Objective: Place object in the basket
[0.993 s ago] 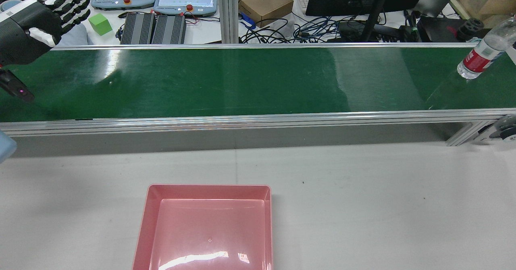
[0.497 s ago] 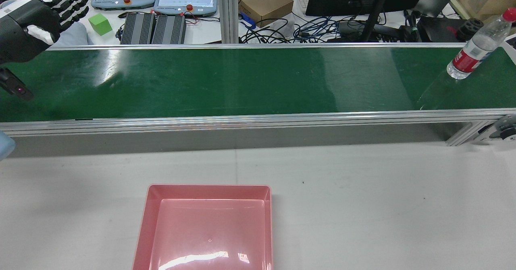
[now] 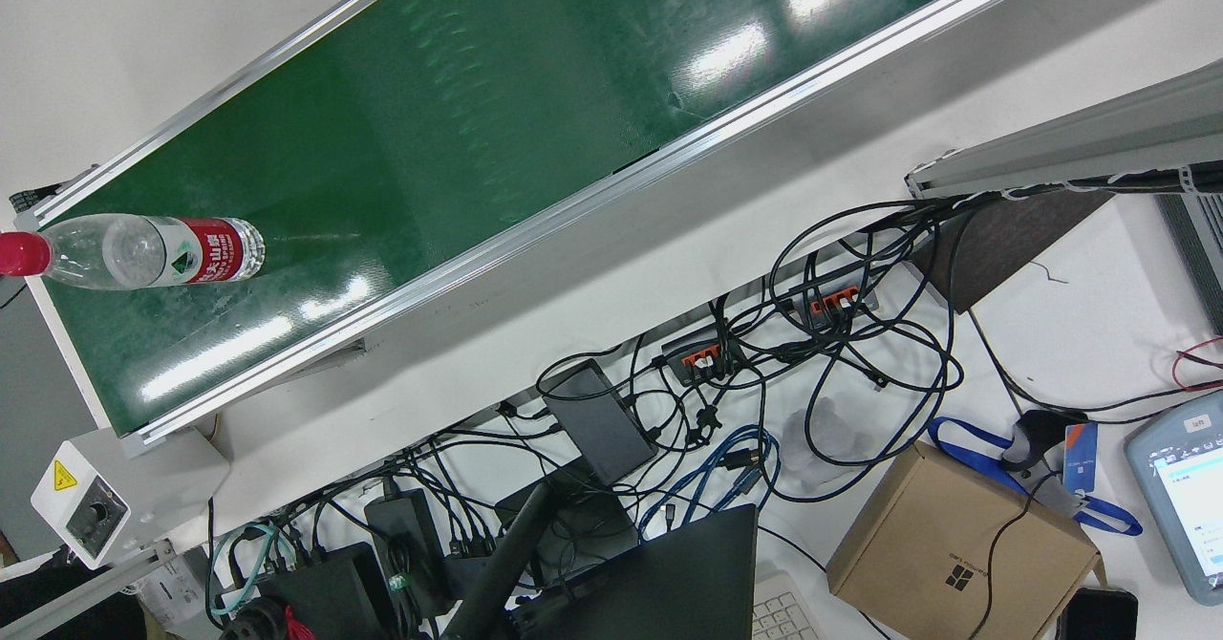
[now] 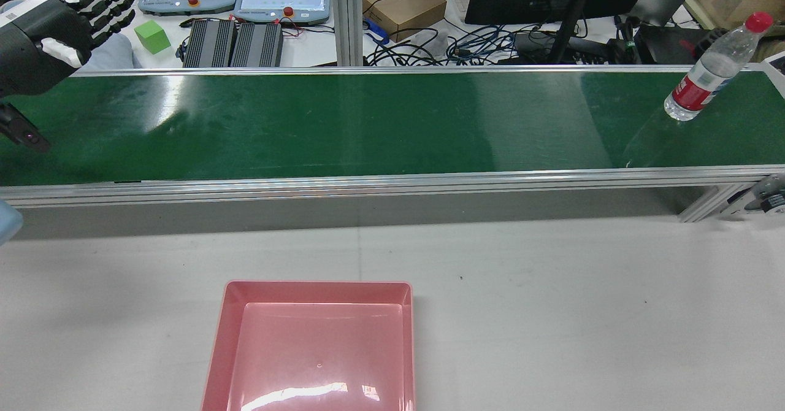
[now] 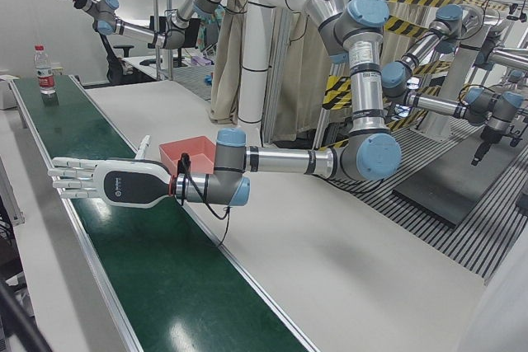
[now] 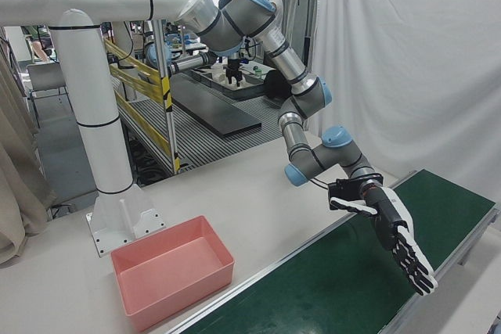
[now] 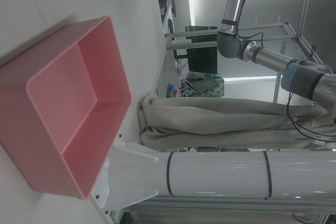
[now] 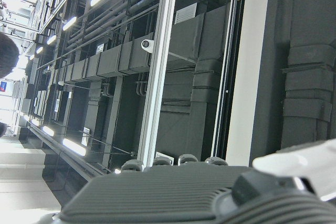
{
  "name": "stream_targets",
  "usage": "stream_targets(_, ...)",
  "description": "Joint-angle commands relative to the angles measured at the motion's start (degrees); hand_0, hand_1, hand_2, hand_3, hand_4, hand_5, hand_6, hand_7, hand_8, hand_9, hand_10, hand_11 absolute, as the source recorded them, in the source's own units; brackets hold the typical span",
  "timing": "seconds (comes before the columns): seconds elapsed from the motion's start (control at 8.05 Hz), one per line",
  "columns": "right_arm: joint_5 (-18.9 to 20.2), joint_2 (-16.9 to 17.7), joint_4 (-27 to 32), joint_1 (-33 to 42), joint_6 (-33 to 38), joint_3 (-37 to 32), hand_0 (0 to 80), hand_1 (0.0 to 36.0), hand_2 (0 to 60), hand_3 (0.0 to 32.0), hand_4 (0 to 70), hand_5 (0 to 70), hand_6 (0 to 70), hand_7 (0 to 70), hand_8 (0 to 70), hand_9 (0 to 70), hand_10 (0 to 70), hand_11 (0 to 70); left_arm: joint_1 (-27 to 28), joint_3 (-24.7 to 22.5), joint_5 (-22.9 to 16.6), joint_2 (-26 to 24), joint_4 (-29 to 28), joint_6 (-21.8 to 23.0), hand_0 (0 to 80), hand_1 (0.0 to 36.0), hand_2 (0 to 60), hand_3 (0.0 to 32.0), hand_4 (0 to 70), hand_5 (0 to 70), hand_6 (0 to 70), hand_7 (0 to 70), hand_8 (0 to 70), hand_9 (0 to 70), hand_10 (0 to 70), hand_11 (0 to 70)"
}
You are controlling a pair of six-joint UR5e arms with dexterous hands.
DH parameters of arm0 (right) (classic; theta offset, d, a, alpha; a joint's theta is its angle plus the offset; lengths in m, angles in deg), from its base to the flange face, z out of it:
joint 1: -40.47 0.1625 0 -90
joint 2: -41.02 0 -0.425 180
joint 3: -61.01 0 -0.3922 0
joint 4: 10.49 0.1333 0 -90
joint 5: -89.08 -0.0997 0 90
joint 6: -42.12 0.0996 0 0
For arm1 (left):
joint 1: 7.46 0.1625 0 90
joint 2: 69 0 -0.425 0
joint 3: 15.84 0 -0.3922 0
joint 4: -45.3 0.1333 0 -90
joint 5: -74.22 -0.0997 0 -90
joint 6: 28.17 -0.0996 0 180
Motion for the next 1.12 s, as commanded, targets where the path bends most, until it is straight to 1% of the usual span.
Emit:
stream_targets(0.0, 0.02, 0.0, 0.0, 0.0, 0.0, -0.09, 0.0, 0.0, 0.0, 0.0, 0.0, 0.0, 0.0, 0.0, 0.0, 0.0, 0.0, 0.0, 0.25, -0.03, 0.09, -0.03, 0.11, 0.04, 49.0, 0.0, 0.0, 0.8, 0.7, 5.8, 0.0, 0.0, 0.4, 0.0, 1.1, 2.5)
stream_targets(0.25, 0.02, 0.0, 0.0, 0.0, 0.0, 0.0, 0.0, 0.0, 0.0, 0.0, 0.0, 0.0, 0.0, 0.0, 0.0, 0.0, 0.0, 0.0, 0.08, 0.06, 0.18, 0.15, 0.2, 0.04, 49.0, 0.0, 0.0, 0.6, 1.2, 6.1, 0.0, 0.0, 0.4, 0.0, 1.3, 2.8)
stream_targets(0.5, 0.02, 0.0, 0.0, 0.0, 0.0, 0.0, 0.0, 0.0, 0.0, 0.0, 0.0, 0.0, 0.0, 0.0, 0.0, 0.0, 0.0, 0.0, 0.07, 0.06, 0.18, 0.15, 0.2, 0.04, 49.1, 0.0, 0.0, 1.2, 0.6, 6.2, 0.0, 0.0, 0.5, 0.0, 1.2, 2.6)
stream_targets(0.87, 0.02, 0.0, 0.0, 0.0, 0.0, 0.0, 0.0, 0.0, 0.0, 0.0, 0.0, 0.0, 0.0, 0.0, 0.0, 0.0, 0.0, 0.0, 0.16, 0.06, 0.18, 0.15, 0.2, 0.04, 49.0, 0.0, 0.0, 0.6, 1.1, 6.2, 0.0, 0.0, 0.4, 0.0, 1.2, 2.6)
stream_targets(0.99, 0.02, 0.0, 0.0, 0.0, 0.0, 0.0, 0.0, 0.0, 0.0, 0.0, 0.0, 0.0, 0.0, 0.0, 0.0, 0.0, 0.0, 0.0, 0.16, 0.06, 0.18, 0.15, 0.2, 0.04, 48.4, 0.2, 0.0, 1.4, 0.0, 5.7, 0.0, 0.0, 0.0, 0.0, 0.1, 1.0)
